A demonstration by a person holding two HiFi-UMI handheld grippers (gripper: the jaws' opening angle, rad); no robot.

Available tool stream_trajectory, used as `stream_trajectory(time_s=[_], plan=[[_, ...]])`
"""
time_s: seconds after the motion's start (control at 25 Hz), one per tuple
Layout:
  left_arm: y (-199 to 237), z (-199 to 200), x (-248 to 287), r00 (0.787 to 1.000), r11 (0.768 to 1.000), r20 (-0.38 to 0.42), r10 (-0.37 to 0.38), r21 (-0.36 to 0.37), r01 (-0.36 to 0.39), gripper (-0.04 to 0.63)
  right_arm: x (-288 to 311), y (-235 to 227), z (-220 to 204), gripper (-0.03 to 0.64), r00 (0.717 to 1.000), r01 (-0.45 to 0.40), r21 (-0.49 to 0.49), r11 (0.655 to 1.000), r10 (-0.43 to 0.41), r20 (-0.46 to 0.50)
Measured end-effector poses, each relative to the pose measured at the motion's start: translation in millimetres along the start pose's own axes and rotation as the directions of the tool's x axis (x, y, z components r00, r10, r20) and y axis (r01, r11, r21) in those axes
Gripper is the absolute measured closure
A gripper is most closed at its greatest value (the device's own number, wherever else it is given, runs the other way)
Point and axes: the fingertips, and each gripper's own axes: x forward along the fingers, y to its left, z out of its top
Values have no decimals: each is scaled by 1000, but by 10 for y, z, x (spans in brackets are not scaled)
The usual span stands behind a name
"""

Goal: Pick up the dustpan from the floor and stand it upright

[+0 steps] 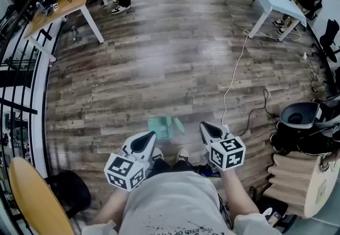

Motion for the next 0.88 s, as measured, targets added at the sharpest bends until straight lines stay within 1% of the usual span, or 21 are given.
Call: stream_trajectory(time_s=[0.24, 0.52, 0.88], plan=[[-75, 18, 1, 1000, 1000, 5, 3, 7, -3, 572, -21, 21, 29, 591, 1000, -10, -1, 1000, 10, 14], [-63, -71, -69, 1000, 1000, 4, 23, -9, -23, 571, -13, 130, 8, 591, 1000, -24, -37, 999, 24, 17], [0, -127, -172, 999, 999, 9, 44, -24, -44, 571, 51, 253, -40, 591, 999, -49, -44, 998, 49, 3]])
